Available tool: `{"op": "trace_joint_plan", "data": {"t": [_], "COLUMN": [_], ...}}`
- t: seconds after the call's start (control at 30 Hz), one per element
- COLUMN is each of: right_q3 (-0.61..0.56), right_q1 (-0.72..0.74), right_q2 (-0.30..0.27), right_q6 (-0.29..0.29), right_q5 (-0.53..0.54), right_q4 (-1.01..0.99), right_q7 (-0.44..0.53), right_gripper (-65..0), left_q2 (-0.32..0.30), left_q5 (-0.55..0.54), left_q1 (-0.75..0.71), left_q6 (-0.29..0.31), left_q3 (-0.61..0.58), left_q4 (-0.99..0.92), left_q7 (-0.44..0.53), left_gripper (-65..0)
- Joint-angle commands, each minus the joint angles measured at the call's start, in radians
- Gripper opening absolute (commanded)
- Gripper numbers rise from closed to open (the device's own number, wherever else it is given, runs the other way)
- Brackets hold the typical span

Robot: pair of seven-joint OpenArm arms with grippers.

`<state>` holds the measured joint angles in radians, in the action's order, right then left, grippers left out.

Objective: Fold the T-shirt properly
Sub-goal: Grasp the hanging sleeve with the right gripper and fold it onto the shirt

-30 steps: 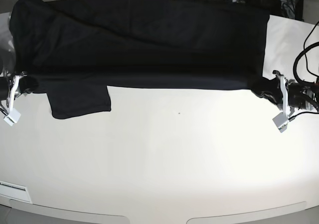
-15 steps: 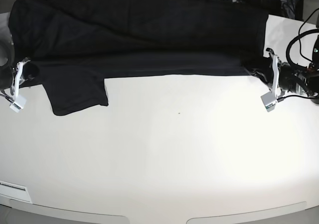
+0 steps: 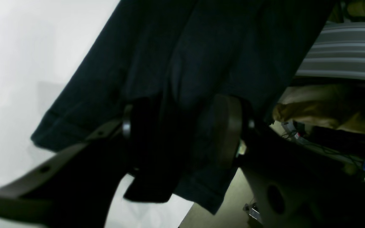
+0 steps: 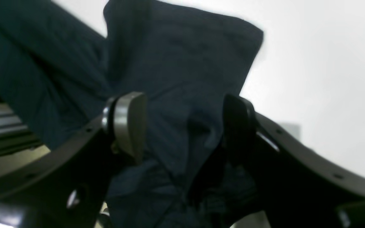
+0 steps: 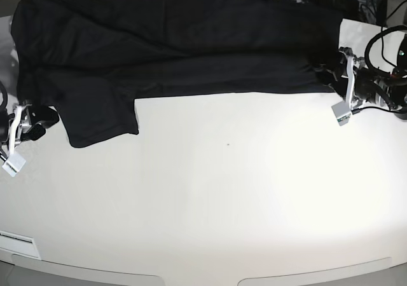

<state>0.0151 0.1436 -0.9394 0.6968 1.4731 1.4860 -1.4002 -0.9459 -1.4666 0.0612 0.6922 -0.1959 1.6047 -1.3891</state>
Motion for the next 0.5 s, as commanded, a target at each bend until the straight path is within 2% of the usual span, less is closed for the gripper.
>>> {"op": "trace_joint_plan", "data": {"t": [0.0,0.1,0.23,0.37,0.47], "right_q3": [0.011,0.011,0.011,0.011,0.011], "right_q1": [0.012,0.011,0.015,0.02,0.02], "right_q2": [-0.004,0.092,0.214,0.275,0.302], "right_q6": [0.001,-0.013,-0.106,-0.177,-0.206], "right_q5": [0.01,-0.219,-0.458,-0.658,-0.732], "right_q4": [0.006,-0.001,-0.05,-0.11,-0.158], "right_q7": [0.041,0.175,0.312,0.43,0.47], "right_gripper": [-24.7,-24.7,-24.7,-24.7,-24.7], "left_q2": [-0.024,-0.024,-0.024,-0.024,-0.024], "left_q5": [-0.017,-0.017,-0.017,0.001,0.014], "left_q1": [0.014,0.014,0.014,0.013,0.013], "left_q6": [0.006,0.006,0.006,0.006,0.006], "left_q3": [0.013,0.013,0.013,0.013,0.013], "left_q4": [0.011,0.011,0.011,0.011,0.011], "left_q7": [-0.007,-0.007,0.0,0.001,0.002], "left_gripper": [-31.8,-31.8,-31.8,-31.8,-31.8]}}
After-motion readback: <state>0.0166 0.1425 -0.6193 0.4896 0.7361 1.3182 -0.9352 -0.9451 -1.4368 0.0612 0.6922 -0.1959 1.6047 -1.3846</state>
